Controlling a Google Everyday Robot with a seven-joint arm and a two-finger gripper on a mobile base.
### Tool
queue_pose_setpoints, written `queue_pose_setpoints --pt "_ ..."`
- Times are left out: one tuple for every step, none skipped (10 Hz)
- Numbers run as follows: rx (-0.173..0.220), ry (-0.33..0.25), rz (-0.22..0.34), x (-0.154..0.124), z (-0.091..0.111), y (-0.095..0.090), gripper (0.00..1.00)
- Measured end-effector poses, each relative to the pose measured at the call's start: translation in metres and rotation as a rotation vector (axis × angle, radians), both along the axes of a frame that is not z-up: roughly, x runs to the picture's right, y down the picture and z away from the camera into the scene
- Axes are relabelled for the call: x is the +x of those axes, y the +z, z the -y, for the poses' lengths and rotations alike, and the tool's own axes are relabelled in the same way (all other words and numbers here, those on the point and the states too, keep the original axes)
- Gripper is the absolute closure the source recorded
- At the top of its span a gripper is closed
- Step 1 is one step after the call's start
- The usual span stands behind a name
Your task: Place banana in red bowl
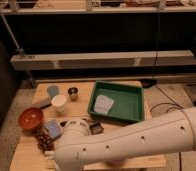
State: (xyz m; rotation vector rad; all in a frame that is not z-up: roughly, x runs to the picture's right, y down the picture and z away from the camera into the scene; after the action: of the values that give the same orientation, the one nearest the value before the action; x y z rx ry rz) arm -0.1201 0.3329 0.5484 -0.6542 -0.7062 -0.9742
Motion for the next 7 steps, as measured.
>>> queue_pose_setpoints --pt "-0.001 0.009 0.002 -0.002 0.006 0.006 0.35" --pt "-0.005 0.018 0.012 -0.007 0.013 0.013 0.35" --pt "-0.012 0.033 0.018 -0.007 0.018 0.02 0.35" --pt "-0.018 0.043 0.026 -0.007 0.021 0.024 0.35" --pt "-0.031 0.055 0.042 -0.009 0.025 0.03 0.35" --pt "-0.042 0.062 0.046 -0.01 0.028 0.035 0.35" --pt "-0.047 0.063 0.048 -0.012 0.031 0.038 0.35"
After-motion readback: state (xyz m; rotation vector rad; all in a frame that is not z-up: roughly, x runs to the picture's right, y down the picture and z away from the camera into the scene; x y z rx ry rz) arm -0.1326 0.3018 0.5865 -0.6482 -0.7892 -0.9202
